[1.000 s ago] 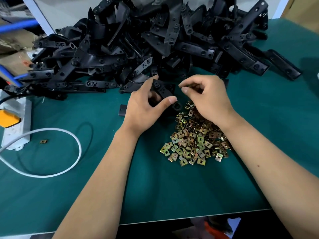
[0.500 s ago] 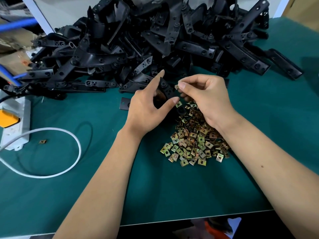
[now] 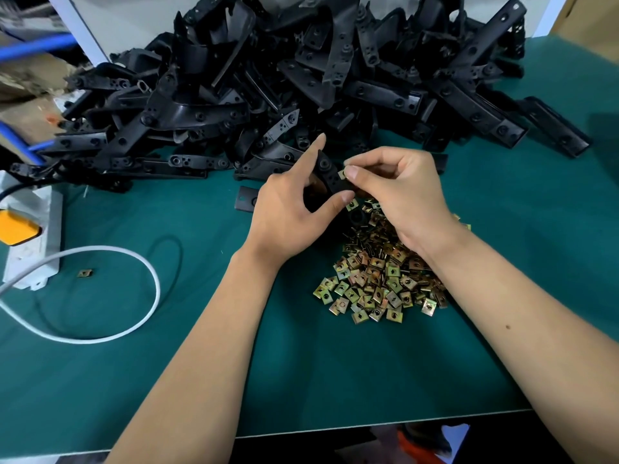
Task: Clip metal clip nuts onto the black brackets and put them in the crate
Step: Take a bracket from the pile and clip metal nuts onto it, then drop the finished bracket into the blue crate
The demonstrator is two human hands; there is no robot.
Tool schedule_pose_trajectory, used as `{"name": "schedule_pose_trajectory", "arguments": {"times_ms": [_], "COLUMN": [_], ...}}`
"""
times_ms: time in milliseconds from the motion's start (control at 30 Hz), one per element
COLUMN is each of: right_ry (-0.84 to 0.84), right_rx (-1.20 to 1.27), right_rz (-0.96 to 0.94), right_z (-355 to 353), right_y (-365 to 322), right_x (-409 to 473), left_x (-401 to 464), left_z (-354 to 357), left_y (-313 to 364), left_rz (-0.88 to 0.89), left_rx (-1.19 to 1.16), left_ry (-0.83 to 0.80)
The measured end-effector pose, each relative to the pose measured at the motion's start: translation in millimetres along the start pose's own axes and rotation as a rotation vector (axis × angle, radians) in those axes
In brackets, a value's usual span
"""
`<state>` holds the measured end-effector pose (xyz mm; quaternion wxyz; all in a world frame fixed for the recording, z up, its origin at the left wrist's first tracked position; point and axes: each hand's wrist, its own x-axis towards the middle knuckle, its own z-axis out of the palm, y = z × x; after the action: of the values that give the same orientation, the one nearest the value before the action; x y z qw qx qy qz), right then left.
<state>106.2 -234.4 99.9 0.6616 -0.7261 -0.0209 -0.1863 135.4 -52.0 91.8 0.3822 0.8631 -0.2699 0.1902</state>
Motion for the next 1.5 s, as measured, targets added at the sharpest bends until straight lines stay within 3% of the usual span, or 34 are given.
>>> {"name": "schedule_pose_trajectory", "arguments": {"times_ms": [1300,1500], "right_ry": [-0.069,-0.085], "right_rx": [-0.011,0.174], "right_rz": [0.068,0.191], "right_z": [4.2,-5.8], "right_y": [-4.2,-11.3], "right_x": [-0.6,0.6], "left_x": [2.7,2.3], "left_z": [-7.6,-4.7], "left_y": [15.9,26.2], "left_rz": [-0.025,-0.101], "left_rx": [0.077,0.205], "left_ry": [-0.076,-0.049]}}
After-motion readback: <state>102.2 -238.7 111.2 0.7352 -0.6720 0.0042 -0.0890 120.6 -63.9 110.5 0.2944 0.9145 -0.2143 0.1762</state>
